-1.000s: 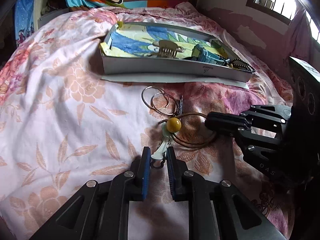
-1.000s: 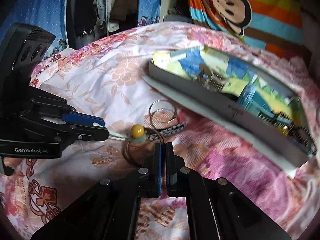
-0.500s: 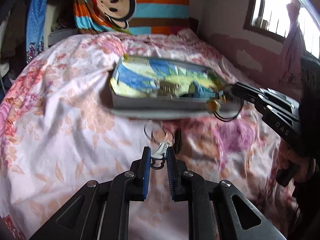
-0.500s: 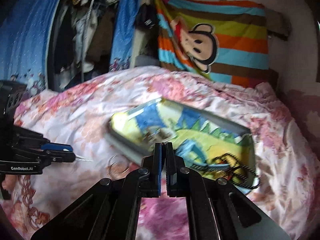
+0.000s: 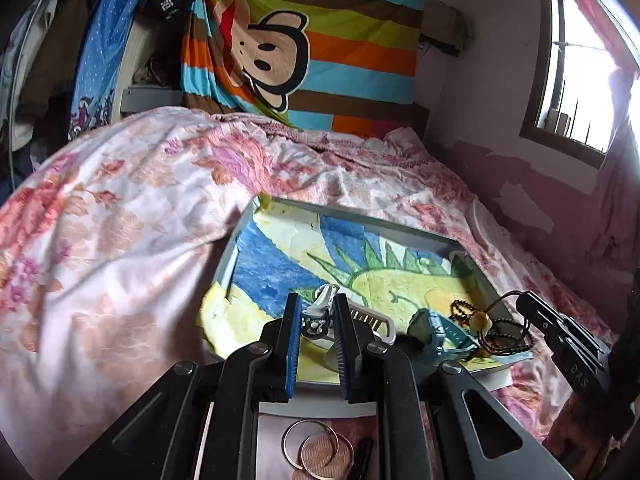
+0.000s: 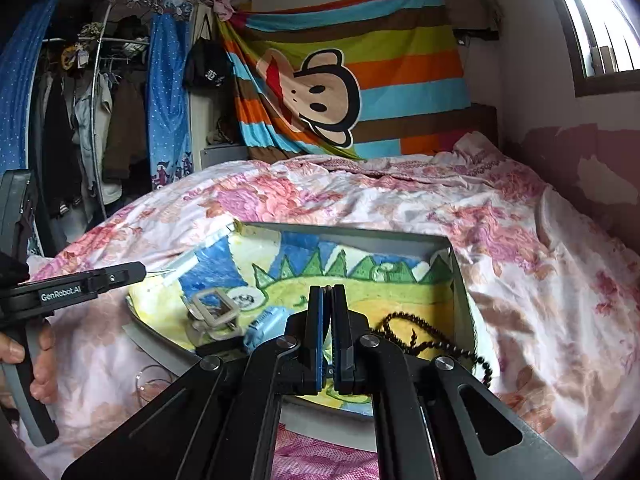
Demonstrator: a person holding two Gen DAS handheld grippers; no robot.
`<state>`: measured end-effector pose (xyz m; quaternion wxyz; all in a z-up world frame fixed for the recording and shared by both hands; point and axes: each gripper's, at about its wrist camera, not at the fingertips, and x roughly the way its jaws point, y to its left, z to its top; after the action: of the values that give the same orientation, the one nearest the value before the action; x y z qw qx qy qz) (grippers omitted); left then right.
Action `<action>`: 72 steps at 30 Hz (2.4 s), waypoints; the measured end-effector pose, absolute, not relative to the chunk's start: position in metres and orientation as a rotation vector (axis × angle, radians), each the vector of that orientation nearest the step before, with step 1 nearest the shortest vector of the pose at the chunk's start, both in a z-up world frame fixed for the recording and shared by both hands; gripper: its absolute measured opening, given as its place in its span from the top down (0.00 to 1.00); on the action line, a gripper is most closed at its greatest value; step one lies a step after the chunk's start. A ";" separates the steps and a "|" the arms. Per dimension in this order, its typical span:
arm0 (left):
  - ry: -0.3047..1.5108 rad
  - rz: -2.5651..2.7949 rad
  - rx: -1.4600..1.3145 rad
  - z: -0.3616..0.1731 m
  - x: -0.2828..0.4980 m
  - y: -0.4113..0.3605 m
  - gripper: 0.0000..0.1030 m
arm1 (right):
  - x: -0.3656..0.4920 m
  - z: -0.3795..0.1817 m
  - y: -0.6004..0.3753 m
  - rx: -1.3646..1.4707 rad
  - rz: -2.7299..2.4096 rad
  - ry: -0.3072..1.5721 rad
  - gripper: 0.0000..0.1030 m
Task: Organize jewelry
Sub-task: 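Carry the white clip and yellow-bead keychain into the tray and open both tools, then withdraw both tools from the tray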
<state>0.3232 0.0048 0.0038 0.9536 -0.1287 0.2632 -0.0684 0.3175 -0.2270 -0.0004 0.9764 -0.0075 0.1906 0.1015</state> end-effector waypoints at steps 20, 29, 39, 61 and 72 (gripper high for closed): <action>0.636 -0.158 -0.300 -0.036 0.340 0.008 0.83 | 0.339 -0.039 -0.224 0.019 0.202 0.495 0.76; 0.527 -0.117 -0.300 -0.018 0.318 0.012 0.22 | 0.326 -0.029 -0.229 0.043 0.182 0.437 0.43; 0.465 -0.106 -0.289 0.021 0.275 0.007 0.00 | 0.281 0.011 -0.232 0.167 0.206 0.342 0.18; 0.311 -0.049 -0.165 0.094 0.092 0.020 0.00 | 0.091 0.077 -0.208 0.014 0.239 0.214 0.01; 0.431 -0.059 -0.087 0.035 0.051 0.017 0.00 | 0.065 0.026 -0.227 0.013 0.159 0.390 0.01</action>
<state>0.0505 0.0169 0.0352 0.9754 -0.0433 0.2139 -0.0294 0.0649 -0.2268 0.0256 0.9778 0.0067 0.1937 0.0790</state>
